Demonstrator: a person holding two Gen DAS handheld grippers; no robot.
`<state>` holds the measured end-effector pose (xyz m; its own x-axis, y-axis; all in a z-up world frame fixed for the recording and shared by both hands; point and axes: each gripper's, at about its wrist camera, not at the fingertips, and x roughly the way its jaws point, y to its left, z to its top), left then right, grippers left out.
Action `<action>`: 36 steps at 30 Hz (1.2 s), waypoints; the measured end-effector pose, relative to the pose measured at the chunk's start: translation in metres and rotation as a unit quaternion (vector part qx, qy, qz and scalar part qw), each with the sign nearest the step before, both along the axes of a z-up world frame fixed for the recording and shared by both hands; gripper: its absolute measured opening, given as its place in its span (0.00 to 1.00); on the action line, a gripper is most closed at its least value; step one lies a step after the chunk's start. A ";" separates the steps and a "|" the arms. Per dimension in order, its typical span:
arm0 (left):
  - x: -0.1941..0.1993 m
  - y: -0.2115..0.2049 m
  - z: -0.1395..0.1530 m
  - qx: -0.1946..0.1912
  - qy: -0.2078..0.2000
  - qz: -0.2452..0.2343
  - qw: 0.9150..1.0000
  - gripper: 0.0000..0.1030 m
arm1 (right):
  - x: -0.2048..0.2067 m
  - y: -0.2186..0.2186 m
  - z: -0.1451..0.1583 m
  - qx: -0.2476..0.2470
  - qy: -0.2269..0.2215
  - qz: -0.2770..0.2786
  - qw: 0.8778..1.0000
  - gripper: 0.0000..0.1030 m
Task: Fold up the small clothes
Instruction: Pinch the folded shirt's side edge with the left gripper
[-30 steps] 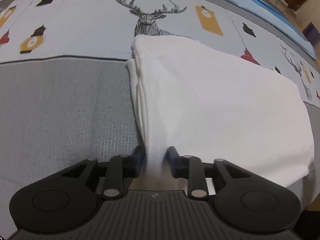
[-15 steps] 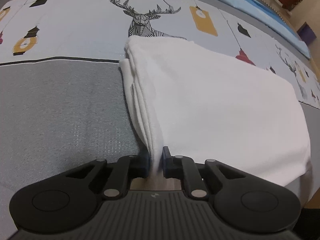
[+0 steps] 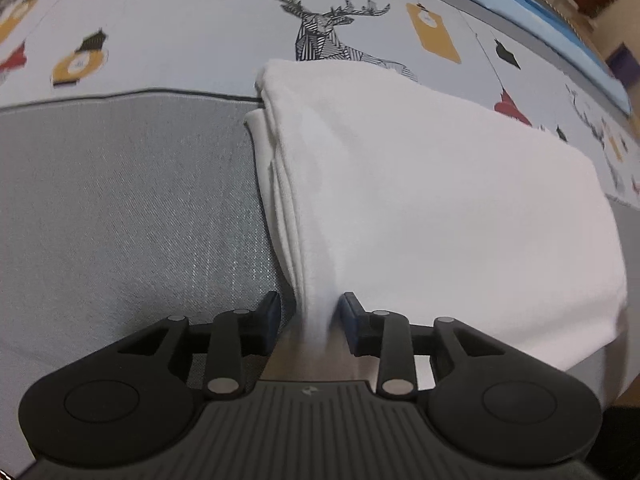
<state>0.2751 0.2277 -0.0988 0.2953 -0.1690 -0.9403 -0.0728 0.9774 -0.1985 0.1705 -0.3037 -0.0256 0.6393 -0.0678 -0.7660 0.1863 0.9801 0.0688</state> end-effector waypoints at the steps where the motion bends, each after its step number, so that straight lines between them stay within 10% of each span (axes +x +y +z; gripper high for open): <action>1: 0.001 0.000 0.000 -0.004 0.001 0.002 1.000 0.36 | 0.000 -0.001 0.000 0.001 0.000 -0.001 1.000 0.43; 26: 0.000 -0.003 0.009 -0.019 -0.019 -0.023 0.999 0.13 | 0.006 -0.004 -0.004 -0.012 0.009 0.004 1.000 0.43; 36: -0.002 -0.034 0.017 0.101 -0.015 -0.078 0.992 0.13 | 0.013 0.002 -0.005 -0.015 0.009 0.022 1.000 0.43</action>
<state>0.2726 0.1941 -0.0818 0.3089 -0.0238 -0.9508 0.0858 0.9963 0.0030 0.1831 -0.3019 -0.0309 0.6278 -0.0630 -0.7758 0.1434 0.9890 0.0358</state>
